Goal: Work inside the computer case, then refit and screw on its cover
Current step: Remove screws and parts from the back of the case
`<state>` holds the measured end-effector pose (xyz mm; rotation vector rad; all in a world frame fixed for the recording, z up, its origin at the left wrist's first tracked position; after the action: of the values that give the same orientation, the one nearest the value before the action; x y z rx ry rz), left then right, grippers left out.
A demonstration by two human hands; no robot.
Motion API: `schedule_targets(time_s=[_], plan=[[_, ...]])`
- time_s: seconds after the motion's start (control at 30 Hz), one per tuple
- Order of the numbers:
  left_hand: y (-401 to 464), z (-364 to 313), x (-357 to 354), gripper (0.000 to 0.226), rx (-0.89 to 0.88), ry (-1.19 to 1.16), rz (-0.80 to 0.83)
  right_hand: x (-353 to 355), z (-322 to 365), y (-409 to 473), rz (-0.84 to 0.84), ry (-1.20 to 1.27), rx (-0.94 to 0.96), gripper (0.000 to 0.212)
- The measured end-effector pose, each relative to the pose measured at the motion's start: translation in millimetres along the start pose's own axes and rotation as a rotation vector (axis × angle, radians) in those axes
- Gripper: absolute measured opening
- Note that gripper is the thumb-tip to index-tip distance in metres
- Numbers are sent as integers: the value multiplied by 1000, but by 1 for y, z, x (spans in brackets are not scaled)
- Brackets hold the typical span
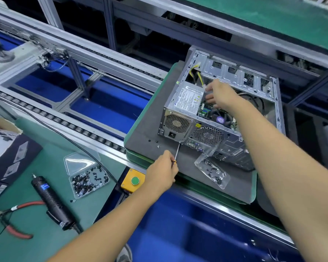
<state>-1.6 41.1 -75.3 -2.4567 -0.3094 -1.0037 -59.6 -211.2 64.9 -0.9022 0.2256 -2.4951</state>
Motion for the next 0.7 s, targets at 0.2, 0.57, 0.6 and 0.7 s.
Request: schedule_targets(time_s=[0.2,0.57,0.6,0.7], plan=[[-6,2,-7,10,-32,-177,5,-37,-21,26,55,218,-22,36],[-14,-1,-12,11,-45,-208,-182,-47,-27,44,113,284,30,54],[-15,-1,-13,11,-42,-213,-192,-47,-27,45,123,296,26,59],[-16,-2,-15,10,-27,-219,-221,-49,-27,51,153,296,21,59]])
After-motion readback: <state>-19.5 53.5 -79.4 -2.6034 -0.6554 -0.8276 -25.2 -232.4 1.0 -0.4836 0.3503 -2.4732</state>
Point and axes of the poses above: each hand's wrist, its own y-axis towards the middle knuckle, its own x-axis out of the back of the hand, z = x × y, the point moved 5 cm from there along y, towards the middle knuckle, and after that the axes turned 7 degrees about y, right-handed, at the moved point
